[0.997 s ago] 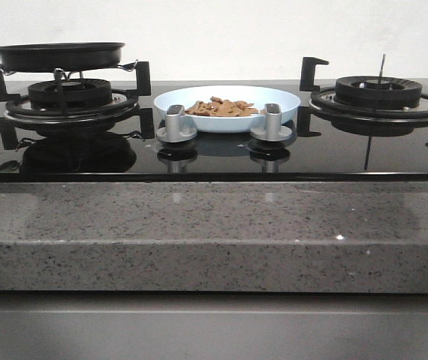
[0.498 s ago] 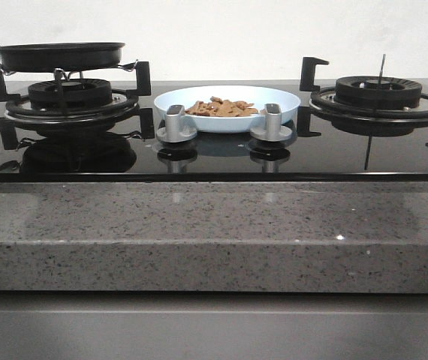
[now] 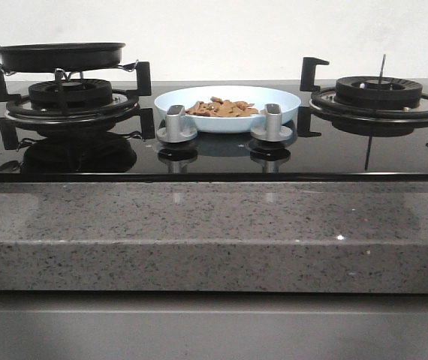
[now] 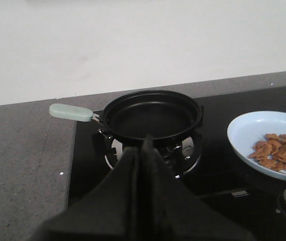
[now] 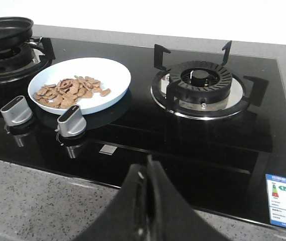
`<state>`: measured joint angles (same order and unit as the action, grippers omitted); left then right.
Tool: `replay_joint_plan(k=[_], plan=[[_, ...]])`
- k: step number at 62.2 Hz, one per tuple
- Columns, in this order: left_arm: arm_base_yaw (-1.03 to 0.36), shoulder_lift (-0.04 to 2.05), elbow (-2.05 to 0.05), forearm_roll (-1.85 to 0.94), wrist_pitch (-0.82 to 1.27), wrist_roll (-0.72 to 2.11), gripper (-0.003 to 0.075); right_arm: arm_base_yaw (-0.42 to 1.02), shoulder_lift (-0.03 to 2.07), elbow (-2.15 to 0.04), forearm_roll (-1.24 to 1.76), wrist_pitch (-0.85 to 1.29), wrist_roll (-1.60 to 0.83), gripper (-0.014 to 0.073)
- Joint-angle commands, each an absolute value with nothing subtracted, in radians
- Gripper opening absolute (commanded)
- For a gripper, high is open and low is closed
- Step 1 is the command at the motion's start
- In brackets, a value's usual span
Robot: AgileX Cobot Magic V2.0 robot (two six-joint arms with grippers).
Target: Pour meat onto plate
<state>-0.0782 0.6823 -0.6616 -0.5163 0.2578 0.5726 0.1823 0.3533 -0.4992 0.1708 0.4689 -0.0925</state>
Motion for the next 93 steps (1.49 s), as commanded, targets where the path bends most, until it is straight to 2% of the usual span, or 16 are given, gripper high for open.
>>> replay_joint_plan(k=[1,6,17,24,35,50,68,93], plan=[[-0.094,0.666,-0.684,-0.398,0.181,0.457,-0.0020,0.181,0.359,-0.526,0.166,0.389,-0.100,-0.0059],[-0.103,0.641,-0.677,-0.218,0.177,0.277,-0.0020,0.181,0.359,-0.526,0.166,0.389,-0.100,-0.0059],[-0.126,0.520,-0.557,0.000,0.075,0.113,-0.0020,0.181,0.359,-0.526,0.166,0.389,-0.100,-0.0059],[-0.126,0.396,-0.442,0.026,0.060,0.068,-0.0020,0.181,0.359,-0.526,0.166,0.389,-0.100,-0.0059],[-0.122,0.184,-0.289,0.019,0.154,0.068,-0.0020,0.181,0.359,-0.526,0.166,0.389,-0.100,-0.0059],[-0.023,-0.018,-0.114,-0.032,0.184,0.068,-0.0020,0.181,0.359,-0.526,0.166,0.389,-0.100,-0.0059],[0.036,-0.023,0.009,-0.049,0.050,0.066,-0.0020,0.181,0.359,-0.526,0.166,0.390,-0.100,-0.0059],[0.040,-0.021,0.009,-0.065,0.065,0.066,-0.0020,0.181,0.359,-0.526,0.166,0.390,-0.100,-0.0059]])
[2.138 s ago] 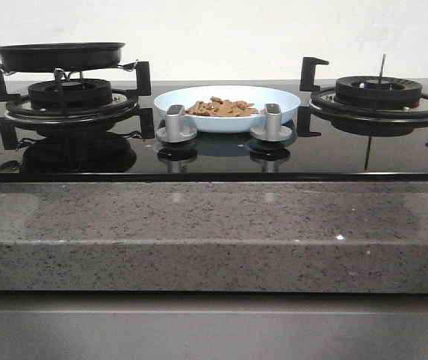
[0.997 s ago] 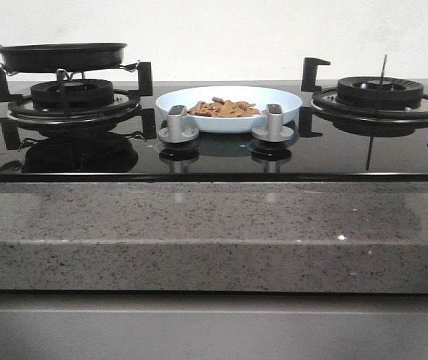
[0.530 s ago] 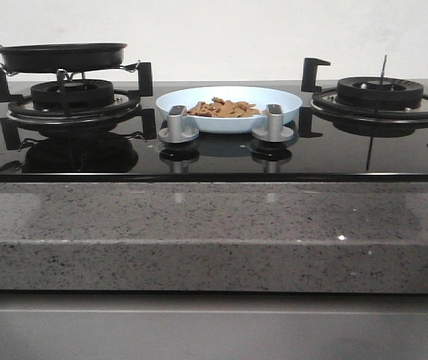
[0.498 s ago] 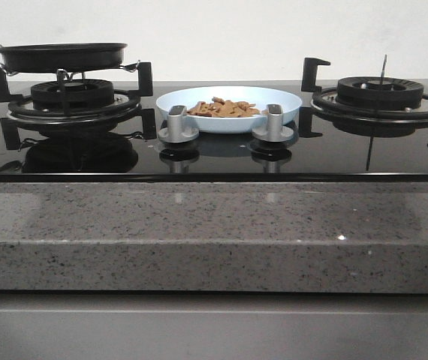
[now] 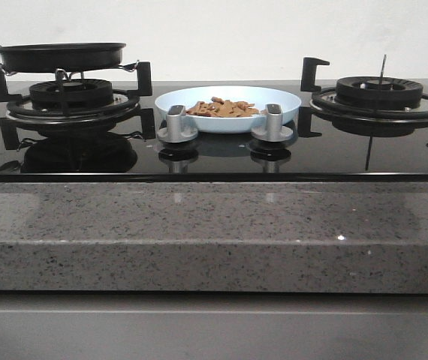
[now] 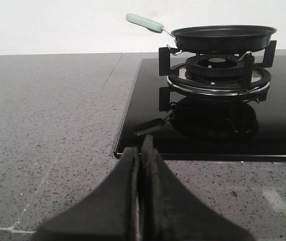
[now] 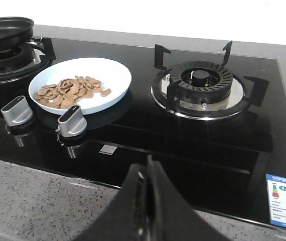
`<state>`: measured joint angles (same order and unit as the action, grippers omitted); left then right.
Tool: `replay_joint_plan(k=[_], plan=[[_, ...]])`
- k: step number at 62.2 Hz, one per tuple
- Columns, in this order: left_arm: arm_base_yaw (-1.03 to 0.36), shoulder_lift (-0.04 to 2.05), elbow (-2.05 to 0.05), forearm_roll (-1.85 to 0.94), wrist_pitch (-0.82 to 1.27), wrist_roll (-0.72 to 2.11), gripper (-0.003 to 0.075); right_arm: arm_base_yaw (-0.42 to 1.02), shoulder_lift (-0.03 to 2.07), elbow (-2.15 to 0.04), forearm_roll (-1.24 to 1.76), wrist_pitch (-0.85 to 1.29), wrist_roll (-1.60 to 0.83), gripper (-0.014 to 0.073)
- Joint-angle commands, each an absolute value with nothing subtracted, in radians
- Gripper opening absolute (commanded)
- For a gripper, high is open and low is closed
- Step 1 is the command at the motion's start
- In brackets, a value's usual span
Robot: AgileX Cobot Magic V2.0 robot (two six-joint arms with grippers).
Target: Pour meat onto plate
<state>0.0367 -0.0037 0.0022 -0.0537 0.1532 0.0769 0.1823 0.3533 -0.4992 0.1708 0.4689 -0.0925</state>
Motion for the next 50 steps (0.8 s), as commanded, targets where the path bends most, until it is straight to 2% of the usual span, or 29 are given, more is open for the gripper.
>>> replay_joint_plan(k=[1,50], plan=[[0.040,-0.021,0.009,-0.065,0.065,0.066,-0.0020,0.181,0.359,-0.526,0.166,0.390,-0.100,-0.0059],[0.040,-0.021,0.009,-0.065,0.065,0.066,-0.0020,0.179,0.352,-0.498,0.156,0.352,-0.100,-0.0059]])
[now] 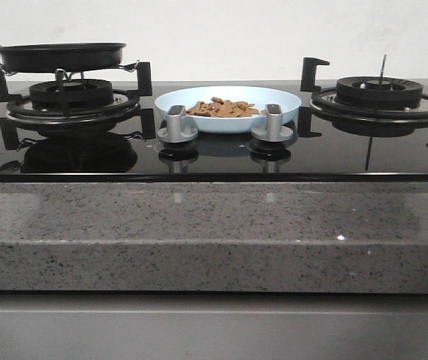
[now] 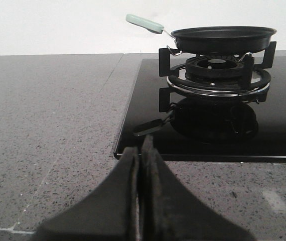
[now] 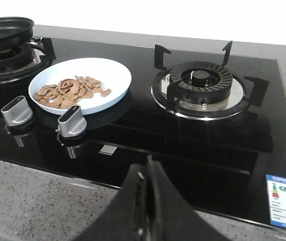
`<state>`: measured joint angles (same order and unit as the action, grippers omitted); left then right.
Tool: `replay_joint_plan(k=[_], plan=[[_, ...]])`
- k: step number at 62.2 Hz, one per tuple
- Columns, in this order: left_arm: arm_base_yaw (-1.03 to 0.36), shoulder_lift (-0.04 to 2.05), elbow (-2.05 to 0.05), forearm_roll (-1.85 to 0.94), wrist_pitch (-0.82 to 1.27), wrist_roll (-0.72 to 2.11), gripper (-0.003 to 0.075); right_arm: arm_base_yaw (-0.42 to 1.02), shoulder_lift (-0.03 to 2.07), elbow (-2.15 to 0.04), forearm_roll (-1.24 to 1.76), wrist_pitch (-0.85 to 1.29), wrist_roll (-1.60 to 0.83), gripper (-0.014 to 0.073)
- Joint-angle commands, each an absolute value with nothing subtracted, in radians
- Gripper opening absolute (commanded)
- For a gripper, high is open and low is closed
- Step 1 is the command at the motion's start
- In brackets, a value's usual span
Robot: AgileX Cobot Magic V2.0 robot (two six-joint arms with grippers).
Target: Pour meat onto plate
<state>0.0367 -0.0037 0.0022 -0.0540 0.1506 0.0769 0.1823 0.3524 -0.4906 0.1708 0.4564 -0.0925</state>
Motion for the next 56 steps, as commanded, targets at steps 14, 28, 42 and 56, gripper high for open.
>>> replay_joint_plan(k=[14,28,42,56], plan=[[0.040,-0.021,0.009,-0.065,0.065,0.066,-0.0020,0.085,0.272,-0.327,0.132,0.173,-0.099,-0.0059],[0.040,-0.021,0.009,-0.065,0.065,0.066,-0.0020,0.001,0.061,-0.134,0.130,0.160,-0.091,-0.0059],[0.040,-0.020,0.009,-0.065,0.065,0.066,-0.0020,0.001,-0.024,-0.003,0.130,0.108,-0.090,-0.0059],[0.040,-0.020,0.009,-0.065,0.065,0.066,-0.0020,0.001,-0.028,0.022,0.131,0.082,-0.089,-0.0059]])
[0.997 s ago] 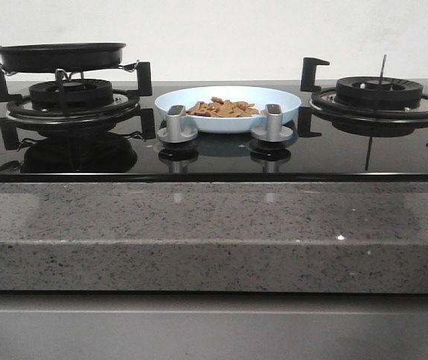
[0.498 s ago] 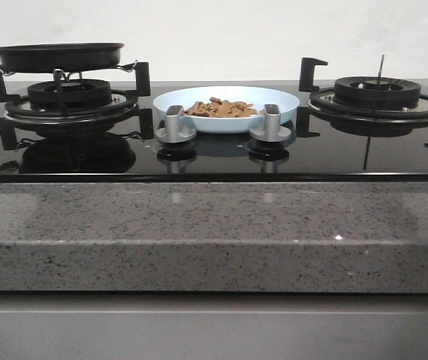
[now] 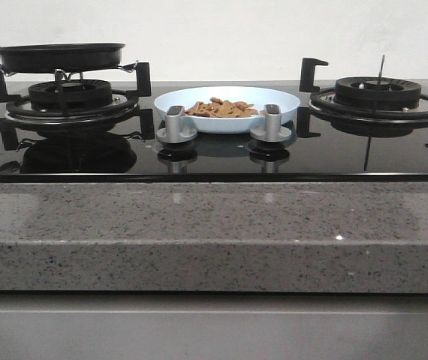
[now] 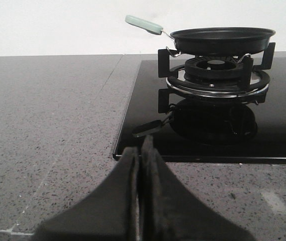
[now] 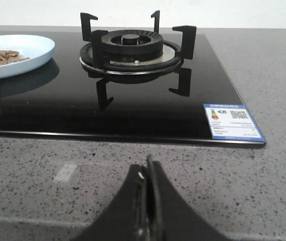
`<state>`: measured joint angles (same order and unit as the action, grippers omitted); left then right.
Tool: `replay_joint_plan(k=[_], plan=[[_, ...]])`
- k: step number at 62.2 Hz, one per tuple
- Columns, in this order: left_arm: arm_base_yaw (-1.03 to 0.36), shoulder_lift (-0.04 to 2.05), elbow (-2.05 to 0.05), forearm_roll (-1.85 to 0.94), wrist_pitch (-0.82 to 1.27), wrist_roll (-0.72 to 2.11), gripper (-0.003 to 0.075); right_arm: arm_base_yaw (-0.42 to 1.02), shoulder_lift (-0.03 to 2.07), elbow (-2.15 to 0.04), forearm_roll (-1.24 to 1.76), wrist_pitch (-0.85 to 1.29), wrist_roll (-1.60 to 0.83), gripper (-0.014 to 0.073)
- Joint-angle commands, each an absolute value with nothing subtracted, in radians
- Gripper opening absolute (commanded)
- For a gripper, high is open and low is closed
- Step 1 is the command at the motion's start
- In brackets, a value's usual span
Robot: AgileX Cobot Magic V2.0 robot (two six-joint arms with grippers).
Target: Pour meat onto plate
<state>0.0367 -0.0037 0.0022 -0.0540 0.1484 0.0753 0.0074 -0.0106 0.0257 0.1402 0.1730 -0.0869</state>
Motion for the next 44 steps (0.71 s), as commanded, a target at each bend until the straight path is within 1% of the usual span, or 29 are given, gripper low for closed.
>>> replay_joint_plan(k=[1,17,27,44], plan=[[0.040,-0.020,0.009,-0.065,0.065,0.066,-0.0020,0.001,-0.028,0.022,0.131,0.082,-0.089,-0.0059],[0.040,-0.020,0.009,-0.065,0.065,0.066,-0.0020,0.001,-0.028,0.022,0.131,0.083,-0.089,-0.0059],[0.040,-0.020,0.009,-0.065,0.065,0.066,-0.0020,0.041,-0.027,0.022,0.131,0.083,-0.089,-0.0059],[0.040,-0.020,0.009,-0.065,0.065,0.066,-0.0020,0.041,-0.027,0.022,0.131,0.083,-0.089,-0.0059]])
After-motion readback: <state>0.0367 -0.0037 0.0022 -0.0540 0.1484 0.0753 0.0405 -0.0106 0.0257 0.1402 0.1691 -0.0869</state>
